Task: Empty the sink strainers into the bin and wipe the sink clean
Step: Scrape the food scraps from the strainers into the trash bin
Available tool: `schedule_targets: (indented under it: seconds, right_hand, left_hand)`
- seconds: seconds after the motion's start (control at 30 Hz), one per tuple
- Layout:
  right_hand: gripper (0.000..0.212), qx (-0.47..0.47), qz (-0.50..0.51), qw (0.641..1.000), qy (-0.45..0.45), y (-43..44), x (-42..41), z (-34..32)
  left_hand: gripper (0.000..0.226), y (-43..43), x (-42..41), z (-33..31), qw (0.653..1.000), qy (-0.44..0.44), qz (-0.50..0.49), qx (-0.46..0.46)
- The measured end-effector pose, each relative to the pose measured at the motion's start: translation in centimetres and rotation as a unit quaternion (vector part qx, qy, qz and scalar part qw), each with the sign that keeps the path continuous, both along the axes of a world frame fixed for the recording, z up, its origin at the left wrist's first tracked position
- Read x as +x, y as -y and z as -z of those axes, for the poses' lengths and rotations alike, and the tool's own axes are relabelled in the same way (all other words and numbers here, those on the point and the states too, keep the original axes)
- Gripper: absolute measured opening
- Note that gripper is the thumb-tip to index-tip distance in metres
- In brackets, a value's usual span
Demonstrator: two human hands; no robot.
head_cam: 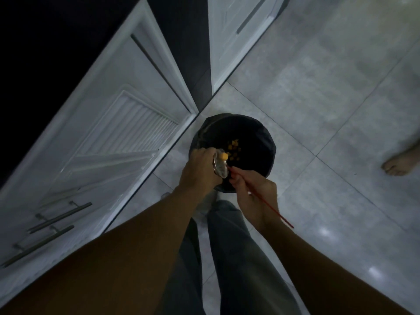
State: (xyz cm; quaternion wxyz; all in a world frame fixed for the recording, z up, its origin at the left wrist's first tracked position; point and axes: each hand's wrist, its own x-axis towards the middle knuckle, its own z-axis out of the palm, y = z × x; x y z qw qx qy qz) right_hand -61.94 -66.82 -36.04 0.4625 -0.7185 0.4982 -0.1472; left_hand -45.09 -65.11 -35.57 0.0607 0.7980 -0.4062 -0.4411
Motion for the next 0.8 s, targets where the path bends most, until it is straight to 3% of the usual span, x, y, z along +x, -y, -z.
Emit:
schedule_targets:
  seconds: [0.1,0.27,0.4,0.63,0.8]
  right_hand:
    - [0.030,0.019,0.061,0.998,0.005,0.0,-0.8,0.3]
    - [0.028,0.040,0.077,0.996,-0.026,0.2,-2.5,0.2]
    - [0.030,0.042,0.076,0.994,-0.065,0.5,-3.0,-1.1]
    - [0.033,0.021,0.068,0.997,-0.044,1.8,-1.7,-6.6]
    - [0.031,-0.076,0.007,0.996,-0.044,3.2,-0.3,-14.5]
  left_hand:
    - [0.070,-0.2,0.6,0.2,1.000,0.020,0.001,0.022]
    - [0.074,-0.6,0.8,0.3,1.000,0.011,-0.010,0.025]
    - [0.097,-0.9,0.6,-1.2,0.999,-0.032,-0.030,0.004]
    - [0.087,-2.1,1.2,-8.3,0.988,-0.086,-0.084,-0.092]
    - [0.088,-4.0,2.6,-17.1,0.975,-0.089,-0.118,-0.167]
